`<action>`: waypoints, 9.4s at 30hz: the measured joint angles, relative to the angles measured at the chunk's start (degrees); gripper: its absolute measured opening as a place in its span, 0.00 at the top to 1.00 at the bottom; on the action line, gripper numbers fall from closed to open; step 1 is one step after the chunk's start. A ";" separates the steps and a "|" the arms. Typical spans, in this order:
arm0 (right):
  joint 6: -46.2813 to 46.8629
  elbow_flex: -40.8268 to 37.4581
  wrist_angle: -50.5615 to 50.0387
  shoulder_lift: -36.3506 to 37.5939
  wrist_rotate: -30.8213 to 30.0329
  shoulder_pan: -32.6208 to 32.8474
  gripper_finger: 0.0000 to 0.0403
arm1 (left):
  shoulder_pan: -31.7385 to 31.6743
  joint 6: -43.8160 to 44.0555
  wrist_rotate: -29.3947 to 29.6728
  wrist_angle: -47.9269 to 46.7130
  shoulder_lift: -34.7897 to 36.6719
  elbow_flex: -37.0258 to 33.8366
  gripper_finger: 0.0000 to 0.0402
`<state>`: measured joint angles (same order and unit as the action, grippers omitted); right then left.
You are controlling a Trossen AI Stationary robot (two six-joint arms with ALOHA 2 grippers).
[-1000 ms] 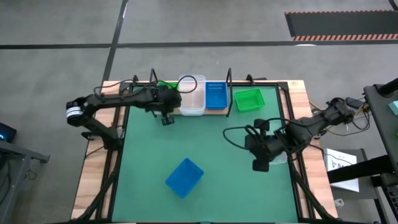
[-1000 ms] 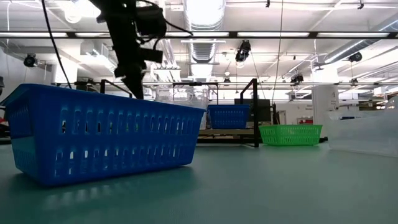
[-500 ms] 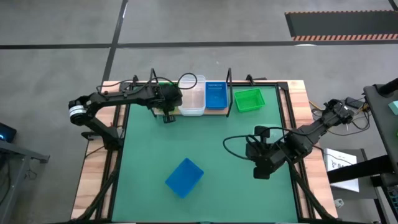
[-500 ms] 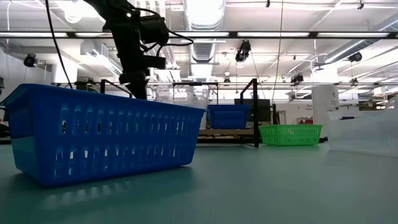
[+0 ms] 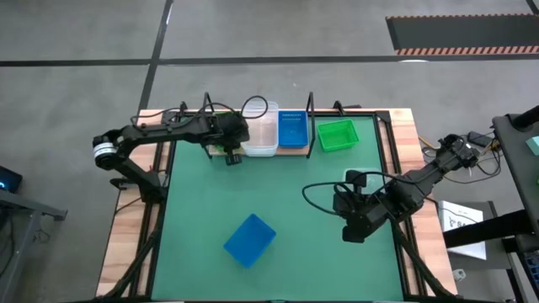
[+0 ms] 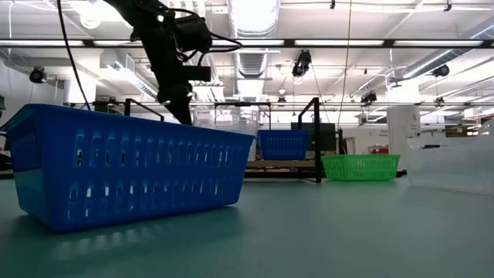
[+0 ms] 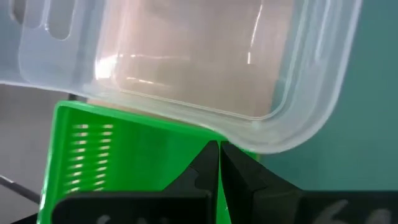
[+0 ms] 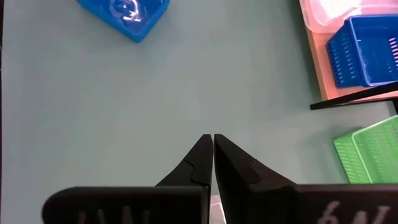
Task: Stack baskets on shelf by color
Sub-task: Stack the bottom green bin on the green bin on the shelf, then stack the blue bin on the blue bin on the shelf, then stack the transparent bin on the transparent bin on the shelf
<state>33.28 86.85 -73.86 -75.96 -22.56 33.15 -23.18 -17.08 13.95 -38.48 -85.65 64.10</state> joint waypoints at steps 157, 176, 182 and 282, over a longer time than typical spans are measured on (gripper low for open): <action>-46.50 47.80 1.77 -36.55 3.58 -17.33 0.98 | 35.47 2.71 10.13 44.06 46.36 -32.20 1.00; -51.91 30.74 6.35 -24.20 16.26 -37.35 0.98 | 35.47 1.29 10.13 44.11 46.43 -32.16 1.00; -52.58 16.32 15.86 -15.82 18.11 -40.12 0.98 | 35.47 1.11 10.13 44.13 46.45 -32.16 1.00; -27.29 -10.90 29.56 -9.42 21.09 -22.39 0.98 | 35.45 0.26 10.15 46.14 42.13 -32.14 1.00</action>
<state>5.98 75.95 -44.30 -85.38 -1.48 10.76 12.27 -16.82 24.10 7.67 -43.52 31.97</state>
